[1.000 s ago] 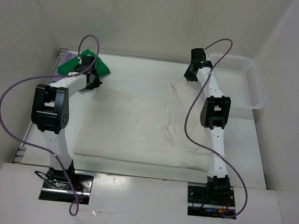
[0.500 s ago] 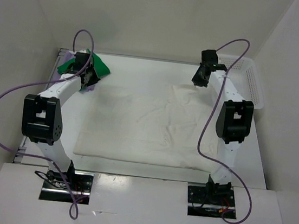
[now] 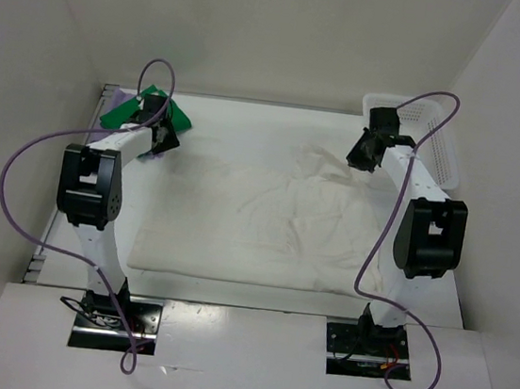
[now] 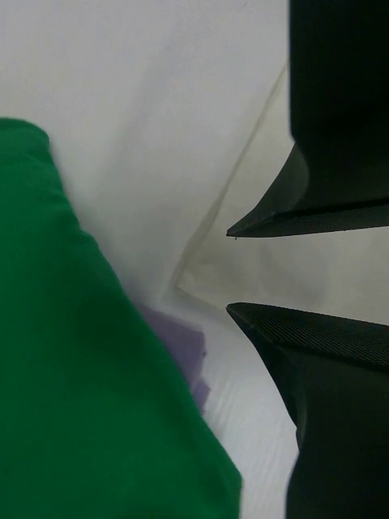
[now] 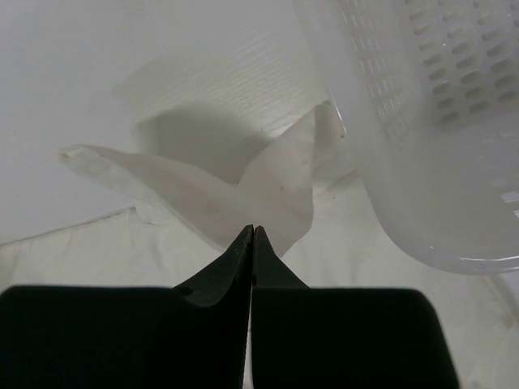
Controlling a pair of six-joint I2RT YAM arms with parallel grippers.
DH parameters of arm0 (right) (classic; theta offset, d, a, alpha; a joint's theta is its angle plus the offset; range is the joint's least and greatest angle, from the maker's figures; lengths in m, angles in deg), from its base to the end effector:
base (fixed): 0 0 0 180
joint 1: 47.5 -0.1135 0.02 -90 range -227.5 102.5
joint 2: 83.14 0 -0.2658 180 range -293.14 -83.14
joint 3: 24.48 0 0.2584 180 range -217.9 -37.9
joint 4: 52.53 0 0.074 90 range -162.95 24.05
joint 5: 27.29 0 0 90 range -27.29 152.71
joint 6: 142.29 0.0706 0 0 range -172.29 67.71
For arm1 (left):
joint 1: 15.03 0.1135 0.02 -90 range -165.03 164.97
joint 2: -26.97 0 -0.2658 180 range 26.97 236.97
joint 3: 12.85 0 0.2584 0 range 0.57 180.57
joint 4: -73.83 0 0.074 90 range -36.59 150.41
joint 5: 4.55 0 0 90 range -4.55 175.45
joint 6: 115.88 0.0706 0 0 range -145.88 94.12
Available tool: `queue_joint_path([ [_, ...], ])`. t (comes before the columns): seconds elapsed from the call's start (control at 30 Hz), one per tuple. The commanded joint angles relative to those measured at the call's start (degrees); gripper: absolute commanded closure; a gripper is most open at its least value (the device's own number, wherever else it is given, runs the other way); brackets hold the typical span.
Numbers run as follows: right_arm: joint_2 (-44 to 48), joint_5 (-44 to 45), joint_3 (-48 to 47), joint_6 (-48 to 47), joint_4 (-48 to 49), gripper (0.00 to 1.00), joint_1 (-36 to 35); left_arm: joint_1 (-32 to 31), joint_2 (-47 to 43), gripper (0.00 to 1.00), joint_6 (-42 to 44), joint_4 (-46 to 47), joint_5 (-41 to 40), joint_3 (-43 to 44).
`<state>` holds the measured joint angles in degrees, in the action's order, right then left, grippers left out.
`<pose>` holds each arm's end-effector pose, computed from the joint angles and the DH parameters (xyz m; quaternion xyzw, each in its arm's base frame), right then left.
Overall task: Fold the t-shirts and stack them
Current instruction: Grap the side of the flattened tshirt furthest away from the robot with both arms
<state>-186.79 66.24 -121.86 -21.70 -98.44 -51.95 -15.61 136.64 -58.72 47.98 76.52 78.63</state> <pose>0.4272 0.0289 0.2295 0.2236 0.9188 0.0697 0.3177 0.4584 0.0063 0.1832 -0.2842 0.8733 -0.0433 0.3934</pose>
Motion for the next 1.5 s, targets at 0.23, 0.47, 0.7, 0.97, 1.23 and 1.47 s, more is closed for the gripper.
queue_joint_path([
  [0.23,-4.89,-2.65,-5.77,0.17,4.19,1.0,-0.03,-1.0,9.77,0.54,2.34,-2.08,-6.45,10.62],
  [0.47,-6.47,-3.18,-7.44,-0.35,4.19,1.0,-0.03,-1.0,12.14,0.54,3.4,-3.91,-7.77,11.84],
  [0.7,-7.0,-3.18,-8.59,-0.35,4.19,1.0,-0.03,-1.53,13.99,0.53,3.92,-6.64,-7.77,13.7],
  [0.97,-7.53,-3.7,-8.59,0.17,4.72,1.0,-0.03,-2.58,13.99,0.66,4.45,-7.17,-7.77,13.17],
  [1.23,-7.36,-3.71,-8.59,0.17,4.72,1.0,-0.03,-2.58,11.89,0.91,3.92,-6.56,-8.3,12.03],
  [1.47,2.04,-1.16,1.42,1.49,3.58,1.0,-0.03,-2.58,2.06,1.0,2.87,-4.19,-5.66,5.89],
])
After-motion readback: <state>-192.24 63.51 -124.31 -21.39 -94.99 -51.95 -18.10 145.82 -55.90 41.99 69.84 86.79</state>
